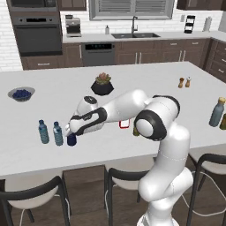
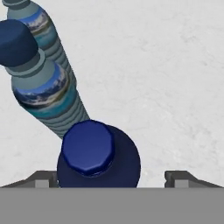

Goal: Move the plastic bottles in the middle to the plastics group, and the glass bottles in the middle to the glass group.

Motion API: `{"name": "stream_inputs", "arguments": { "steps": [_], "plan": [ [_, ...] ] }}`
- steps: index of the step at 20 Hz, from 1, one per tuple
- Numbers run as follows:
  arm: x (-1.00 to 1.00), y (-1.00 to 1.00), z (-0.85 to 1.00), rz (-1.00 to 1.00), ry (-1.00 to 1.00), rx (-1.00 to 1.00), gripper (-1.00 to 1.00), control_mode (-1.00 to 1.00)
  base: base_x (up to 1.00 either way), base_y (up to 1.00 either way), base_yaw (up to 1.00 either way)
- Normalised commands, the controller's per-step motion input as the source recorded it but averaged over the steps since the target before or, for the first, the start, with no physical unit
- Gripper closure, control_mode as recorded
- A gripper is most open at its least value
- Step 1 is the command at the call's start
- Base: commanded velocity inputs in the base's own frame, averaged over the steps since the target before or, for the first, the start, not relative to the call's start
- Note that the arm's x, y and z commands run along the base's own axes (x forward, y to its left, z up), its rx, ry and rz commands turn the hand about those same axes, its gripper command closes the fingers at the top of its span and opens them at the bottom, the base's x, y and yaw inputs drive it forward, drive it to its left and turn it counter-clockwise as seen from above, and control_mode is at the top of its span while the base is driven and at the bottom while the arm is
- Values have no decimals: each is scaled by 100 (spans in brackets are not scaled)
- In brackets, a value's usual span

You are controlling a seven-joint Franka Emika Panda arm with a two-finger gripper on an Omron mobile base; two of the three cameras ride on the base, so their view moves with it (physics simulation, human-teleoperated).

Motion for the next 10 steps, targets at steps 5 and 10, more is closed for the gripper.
{"name": "stream_inputs", "arguments": {
  "steps": [5, 10],
  "plan": [
    [0, 0, 0, 0, 0, 0, -100, -100, 0, 0, 0],
    [0, 0, 13, 0, 0, 0, -100, -100, 0, 0, 0]
  ]
}}
